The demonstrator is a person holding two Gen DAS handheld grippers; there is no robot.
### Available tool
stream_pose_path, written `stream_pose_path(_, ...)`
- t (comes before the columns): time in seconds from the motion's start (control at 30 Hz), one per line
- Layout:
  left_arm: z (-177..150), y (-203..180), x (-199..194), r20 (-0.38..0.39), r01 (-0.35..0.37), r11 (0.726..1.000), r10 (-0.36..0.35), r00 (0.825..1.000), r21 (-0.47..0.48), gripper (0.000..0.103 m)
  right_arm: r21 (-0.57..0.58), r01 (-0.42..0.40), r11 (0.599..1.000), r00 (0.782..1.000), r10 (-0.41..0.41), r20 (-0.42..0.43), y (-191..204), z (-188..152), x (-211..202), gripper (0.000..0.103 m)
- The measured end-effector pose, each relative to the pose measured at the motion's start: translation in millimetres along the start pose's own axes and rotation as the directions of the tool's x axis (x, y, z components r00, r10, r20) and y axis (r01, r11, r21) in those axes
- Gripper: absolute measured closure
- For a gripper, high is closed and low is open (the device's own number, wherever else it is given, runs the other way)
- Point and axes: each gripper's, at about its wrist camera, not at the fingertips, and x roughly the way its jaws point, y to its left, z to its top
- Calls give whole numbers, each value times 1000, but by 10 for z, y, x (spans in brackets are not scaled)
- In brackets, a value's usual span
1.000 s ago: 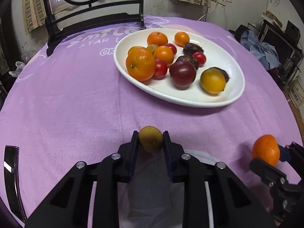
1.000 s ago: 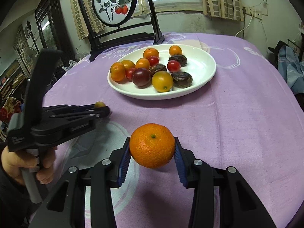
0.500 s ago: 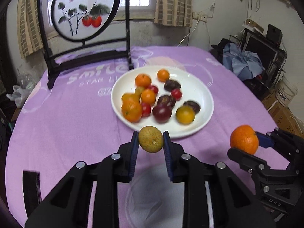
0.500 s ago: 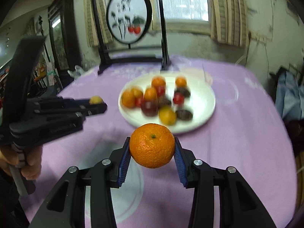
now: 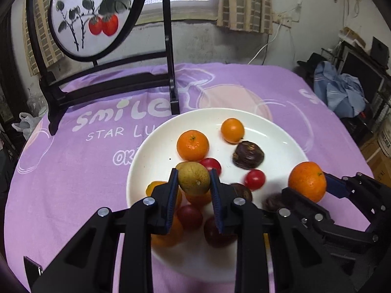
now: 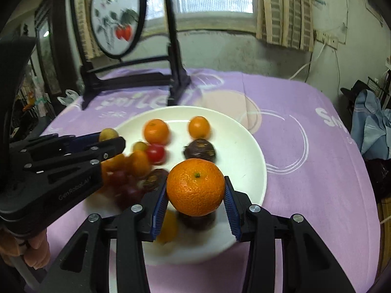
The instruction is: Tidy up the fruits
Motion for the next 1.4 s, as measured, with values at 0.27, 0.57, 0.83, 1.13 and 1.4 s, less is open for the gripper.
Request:
stream_pose_path(0.27, 30, -50, 233, -8, -75, 997, 75, 997, 26, 59, 53, -9, 999, 999, 11, -40, -178, 49, 249, 58)
stream_pose_path(0.57, -188, -18, -92, 14, -57, 998, 57, 998, -1, 31, 52, -39, 998, 999, 39, 8, -133, -182, -198, 44)
stream_pose_path(0.83, -588, 19, -547, 27, -22, 999, 23, 999, -35, 31, 67, -8, 998, 1000, 9, -17, -57, -643, -617, 23)
stream_pose_path(1.13, -1072, -80, -1070, 64, -15, 1000, 15, 998, -11, 25, 70, 21, 997, 1000, -20, -9, 35, -1069, -962, 10)
stream_pose_path(1.4, -1372, -88, -1273, 59, -2, 1000, 3, 998, -16, 21, 55, 30, 998, 999, -29, -25, 172, -1336, -1048, 3)
